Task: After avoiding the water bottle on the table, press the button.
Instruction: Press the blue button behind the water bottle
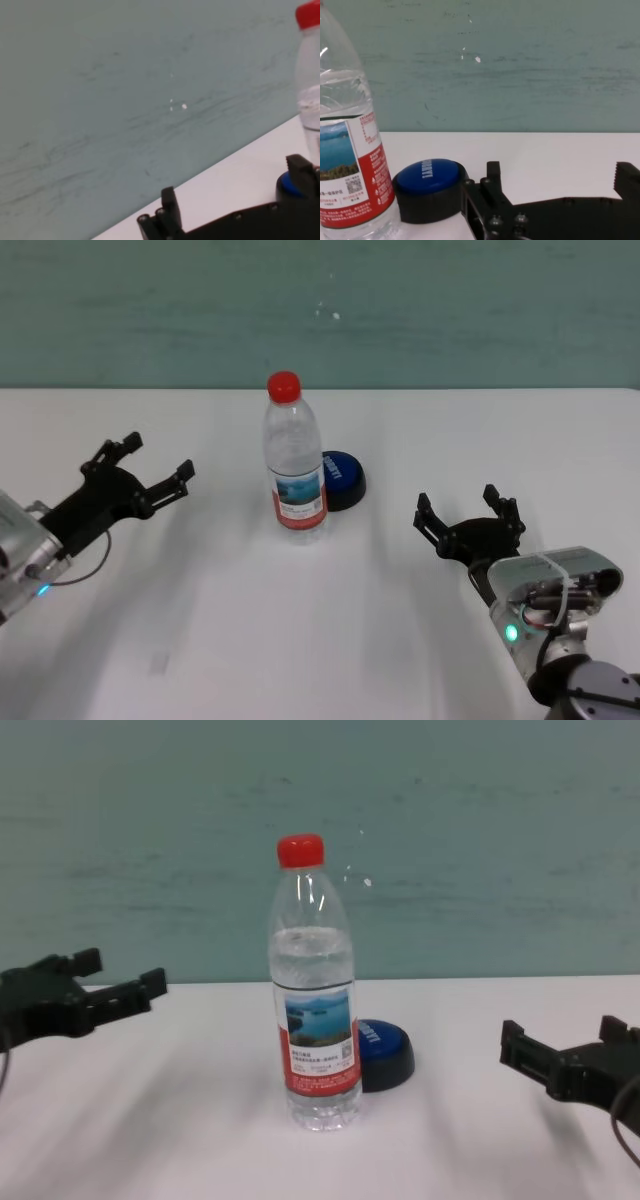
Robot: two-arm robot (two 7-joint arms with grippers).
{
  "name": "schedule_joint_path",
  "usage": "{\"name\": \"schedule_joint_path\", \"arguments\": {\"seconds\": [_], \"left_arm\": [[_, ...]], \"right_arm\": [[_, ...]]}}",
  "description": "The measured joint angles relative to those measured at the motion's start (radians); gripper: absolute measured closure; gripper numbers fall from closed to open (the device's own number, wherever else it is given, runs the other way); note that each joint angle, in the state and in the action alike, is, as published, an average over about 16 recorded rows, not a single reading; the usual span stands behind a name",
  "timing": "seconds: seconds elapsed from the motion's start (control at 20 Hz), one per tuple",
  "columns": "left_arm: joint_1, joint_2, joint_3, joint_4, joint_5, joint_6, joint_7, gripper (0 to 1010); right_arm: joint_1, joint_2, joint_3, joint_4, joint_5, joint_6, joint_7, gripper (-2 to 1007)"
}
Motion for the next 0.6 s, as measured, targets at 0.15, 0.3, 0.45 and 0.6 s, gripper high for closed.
{"name": "schedule_joint_path", "arguments": {"seconds": [0.15, 0.3, 0.45, 0.6], "left_arm": [[-0.044, -0.014, 0.022, 0.053, -0.001, -0.010, -0.011, 10], [-0.087, -0.030, 0.043, 0.107, -0.001, -0.021, -0.023, 10], [-0.131, -0.046, 0.064, 0.165, -0.002, -0.036, -0.040, 10], [-0.176, -0.064, 0.084, 0.226, -0.002, -0.053, -0.059, 10]], "right_arm": [[0.000, 0.000, 0.000, 0.000, 0.000, 0.000, 0.000, 1], [0.000, 0.000, 0.000, 0.000, 0.000, 0.000, 0.000, 1], [0.000, 0.000, 0.000, 0.000, 0.000, 0.000, 0.000, 1], [0.000, 0.000, 0.000, 0.000, 0.000, 0.000, 0.000, 1]]}}
